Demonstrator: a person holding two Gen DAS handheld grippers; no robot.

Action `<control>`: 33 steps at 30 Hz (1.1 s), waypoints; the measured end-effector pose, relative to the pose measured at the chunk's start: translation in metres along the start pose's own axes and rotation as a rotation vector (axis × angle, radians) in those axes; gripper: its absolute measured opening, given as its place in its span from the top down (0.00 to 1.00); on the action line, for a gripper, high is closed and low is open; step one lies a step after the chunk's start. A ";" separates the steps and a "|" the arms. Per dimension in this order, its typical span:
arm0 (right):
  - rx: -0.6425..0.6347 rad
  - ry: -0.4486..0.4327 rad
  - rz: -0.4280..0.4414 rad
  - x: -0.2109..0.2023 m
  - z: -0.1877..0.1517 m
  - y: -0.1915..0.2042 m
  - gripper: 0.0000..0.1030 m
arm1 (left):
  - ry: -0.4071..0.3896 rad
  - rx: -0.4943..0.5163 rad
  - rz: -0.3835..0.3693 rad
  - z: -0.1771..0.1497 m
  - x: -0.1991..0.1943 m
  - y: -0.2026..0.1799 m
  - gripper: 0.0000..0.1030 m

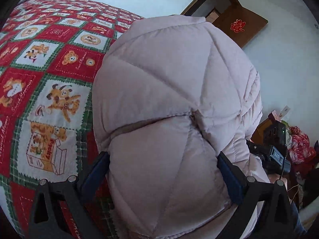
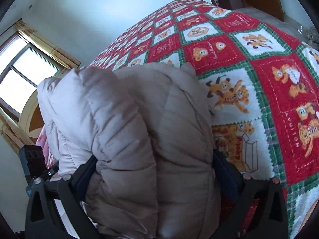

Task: Fold large clothes

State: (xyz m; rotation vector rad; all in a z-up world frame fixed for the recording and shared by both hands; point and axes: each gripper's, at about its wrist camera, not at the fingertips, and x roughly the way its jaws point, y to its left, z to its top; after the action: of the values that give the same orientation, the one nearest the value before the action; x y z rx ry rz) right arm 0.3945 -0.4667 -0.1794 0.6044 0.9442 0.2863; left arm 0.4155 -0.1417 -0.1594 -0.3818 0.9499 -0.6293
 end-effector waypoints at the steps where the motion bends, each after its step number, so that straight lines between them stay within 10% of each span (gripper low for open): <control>1: -0.004 -0.003 -0.004 0.000 -0.001 0.001 0.00 | 0.007 -0.005 0.001 0.001 0.002 0.000 0.01; 6: -0.009 0.007 0.004 0.000 -0.005 0.008 0.05 | -0.001 0.033 0.006 0.000 0.008 -0.007 0.01; 10: 0.009 0.012 0.115 -0.004 -0.012 0.015 0.41 | -0.030 0.116 0.001 -0.003 0.001 -0.020 0.02; 17: 0.025 -0.050 0.212 -0.020 -0.036 0.036 0.67 | -0.110 0.277 0.046 -0.015 -0.043 -0.058 0.35; 26: -0.017 -0.068 0.339 -0.021 -0.058 0.110 0.72 | -0.190 0.349 0.117 -0.026 -0.132 -0.062 0.40; 30: -0.124 -0.038 0.193 0.000 -0.060 0.143 0.70 | -0.172 0.372 0.202 -0.027 -0.140 -0.035 0.40; 33: -0.120 -0.024 0.061 0.019 -0.063 0.133 0.50 | -0.094 0.283 0.207 -0.025 -0.121 0.005 0.39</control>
State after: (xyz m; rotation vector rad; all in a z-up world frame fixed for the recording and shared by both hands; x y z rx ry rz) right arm 0.3571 -0.3284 -0.1403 0.5256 0.8796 0.3868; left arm 0.3452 -0.0599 -0.0994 -0.0595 0.7847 -0.5422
